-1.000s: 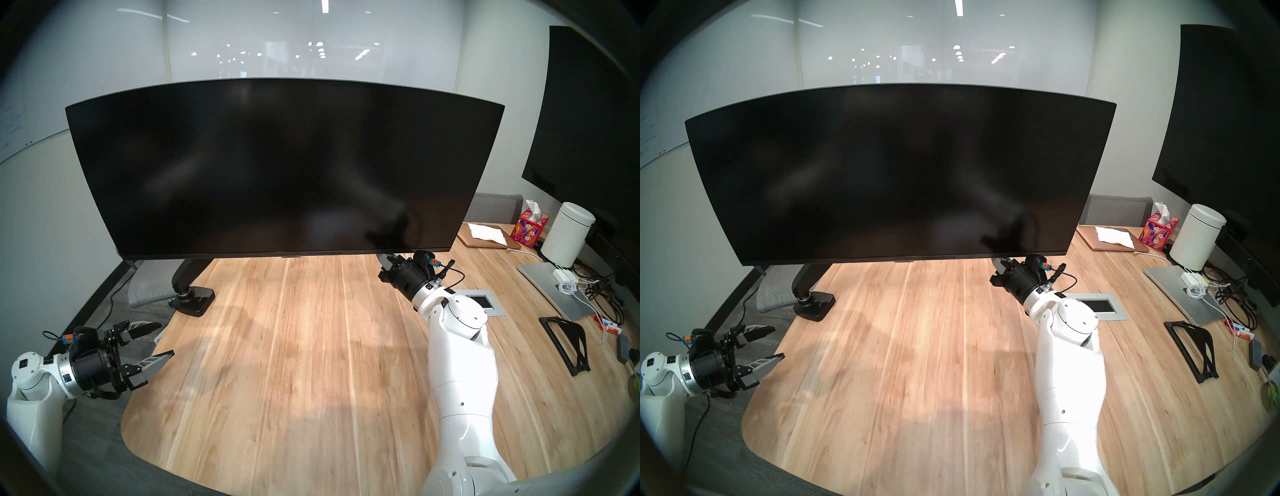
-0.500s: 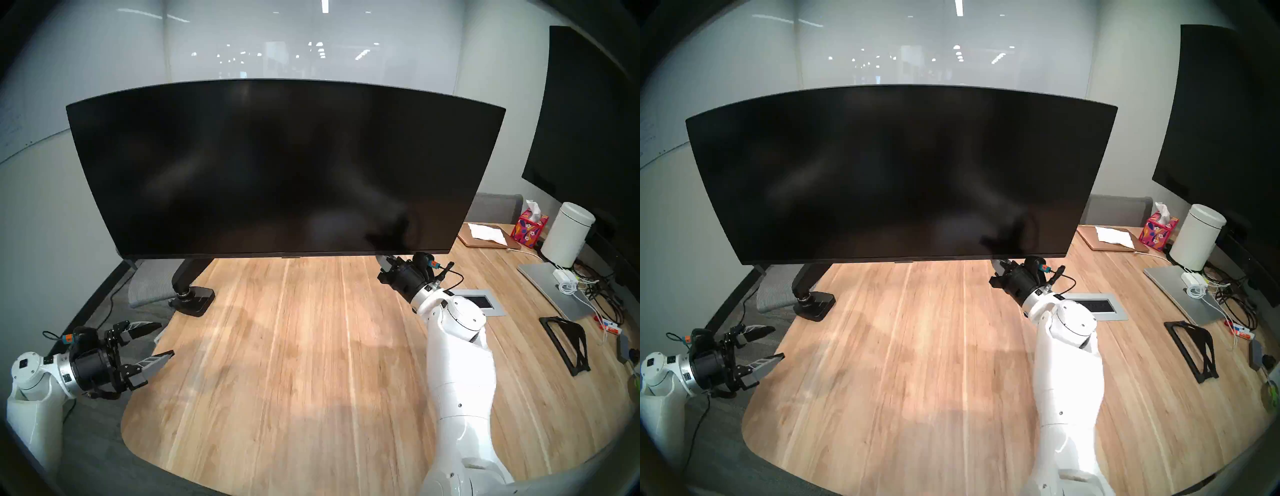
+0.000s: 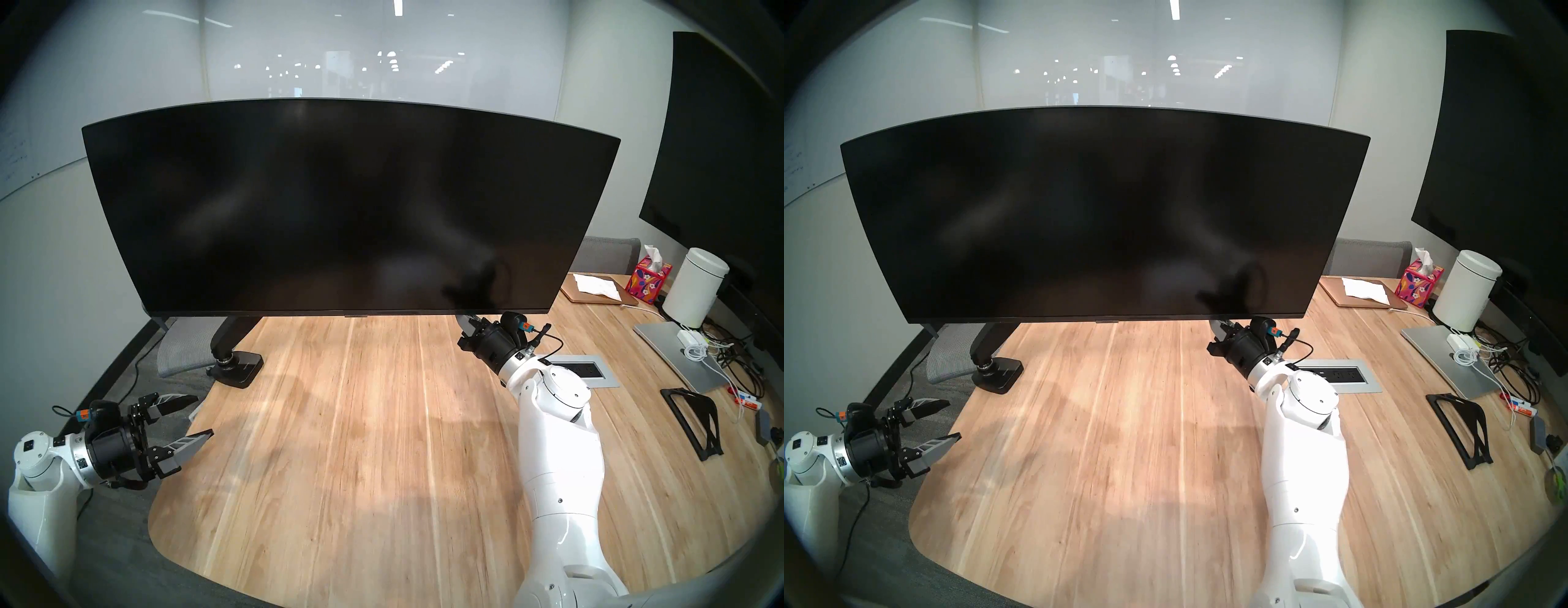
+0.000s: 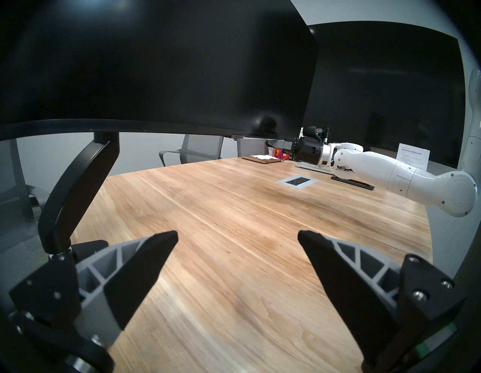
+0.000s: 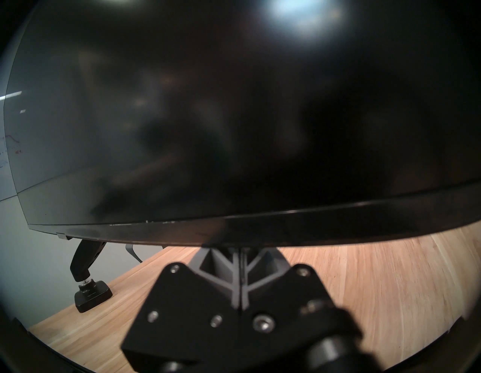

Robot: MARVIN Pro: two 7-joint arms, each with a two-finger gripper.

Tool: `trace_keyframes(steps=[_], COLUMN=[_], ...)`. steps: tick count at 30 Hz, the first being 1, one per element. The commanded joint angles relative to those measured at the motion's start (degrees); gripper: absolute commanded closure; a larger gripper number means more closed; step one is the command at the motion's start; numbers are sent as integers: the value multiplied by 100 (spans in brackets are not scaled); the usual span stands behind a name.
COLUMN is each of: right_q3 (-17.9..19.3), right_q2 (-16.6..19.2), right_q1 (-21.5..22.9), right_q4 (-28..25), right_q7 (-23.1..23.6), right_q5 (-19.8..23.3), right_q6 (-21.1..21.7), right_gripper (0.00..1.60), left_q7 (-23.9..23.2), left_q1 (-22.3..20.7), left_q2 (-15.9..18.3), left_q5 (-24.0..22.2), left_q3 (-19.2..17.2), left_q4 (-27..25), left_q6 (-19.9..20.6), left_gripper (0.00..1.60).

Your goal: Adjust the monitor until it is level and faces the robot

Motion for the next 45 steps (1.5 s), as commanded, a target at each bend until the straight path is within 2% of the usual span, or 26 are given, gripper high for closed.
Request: trace_keyframes(steps=[1, 13, 21, 45], right_q3=[-127, -174, -233, -421], right_q2=[78, 137, 202, 428], right_q1=[-112, -268, -439, -1867], right_q4=[-150, -195, -414, -2076], right_q7=[-186, -402, -499, -781], right_q5=[203, 259, 337, 662], right_q6=[4, 67, 155, 550], right_gripper=[160, 160, 160, 160], left_q7=[9, 9, 8, 6], left_q1=[11, 10, 9, 8], left_q2=[-15, -15, -14, -13], left_q5=[-19, -19, -19, -19], left_q3=[-39, -39, -38, -36], left_q4=[-59, -58, -57, -54], left_q6=[6, 6, 5, 4], left_gripper=[0, 0, 0, 0])
